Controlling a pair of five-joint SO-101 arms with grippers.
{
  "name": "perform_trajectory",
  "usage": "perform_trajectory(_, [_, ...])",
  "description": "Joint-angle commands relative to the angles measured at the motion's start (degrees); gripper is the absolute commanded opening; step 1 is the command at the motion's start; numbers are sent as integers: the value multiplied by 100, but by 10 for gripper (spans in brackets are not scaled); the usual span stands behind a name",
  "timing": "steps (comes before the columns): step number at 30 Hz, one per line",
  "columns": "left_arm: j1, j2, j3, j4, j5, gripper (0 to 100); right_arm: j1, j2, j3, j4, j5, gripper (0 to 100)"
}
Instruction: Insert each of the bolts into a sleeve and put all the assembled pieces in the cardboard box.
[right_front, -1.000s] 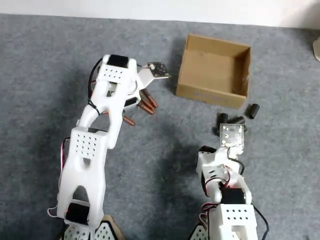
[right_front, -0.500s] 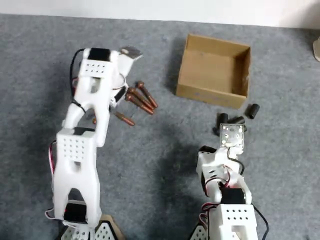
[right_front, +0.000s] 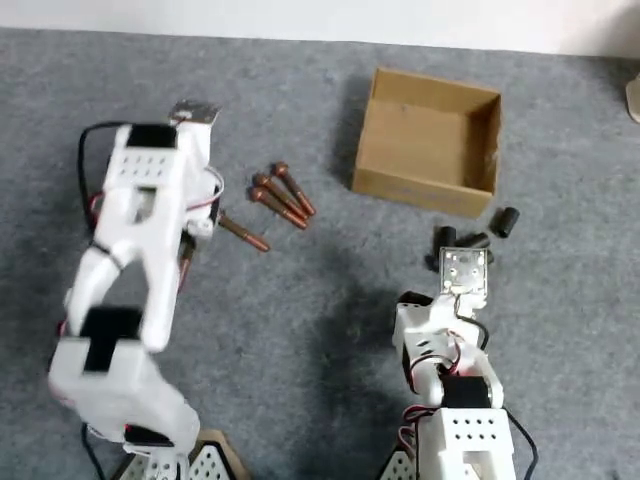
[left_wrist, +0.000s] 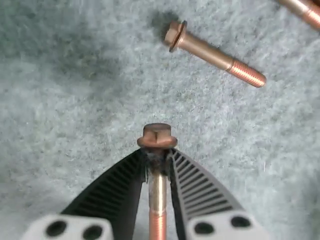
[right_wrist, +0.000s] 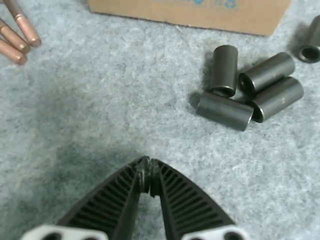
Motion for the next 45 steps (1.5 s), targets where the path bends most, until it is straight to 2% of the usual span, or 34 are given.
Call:
perform_trajectory(1, [-57, -1007, 1182, -756, 62, 6, -31, -75, 875, 31, 35, 6])
perform_trajectory(5, [-215, -1059, 1710, -1002, 62, 6, 4, -75, 875, 31, 53, 6])
perform_trajectory(9, [-532, -1095, 2097, -1099, 88, 6, 681, -48, 541, 75, 35, 6])
perform_trajectory(14, [-866, -1121, 2888, -2286, 97, 6, 901, 4, -637, 1464, 35, 6])
perform_trajectory(17, [-884, -1376, 3178, -2567, 97, 6, 927, 462, -1455, 1886, 35, 6])
perform_trajectory(19, [-857, -1657, 3442, -2673, 97, 6, 954, 1051, -2044, 2000, 35, 6])
perform_trajectory(23, [-857, -2325, 4233, -3385, 97, 6, 980, 2765, -3398, 2185, 26, 6])
perform_trajectory(26, [-708, -2818, 4708, -3684, 70, 6, 1226, 4198, -4453, 2167, 18, 6])
perform_trajectory(30, [-365, -3231, 5059, -3798, 62, 6, 1578, 5938, -5877, 2176, 18, 7])
perform_trajectory(34, [-303, -3327, 5147, -3807, 62, 6, 1859, 7275, -7152, 2176, -202, 9])
perform_trajectory(36, [-295, -3327, 5147, -3807, 53, 6, 1938, 7811, -7767, 2185, -343, 39])
perform_trajectory(41, [-295, -3327, 5253, -4053, 53, 6, 1974, 8919, -9200, 2765, -440, 187])
perform_trajectory(45, [-295, -3327, 5253, -4070, 53, 6, 1991, 9613, -10334, 3204, -448, 197])
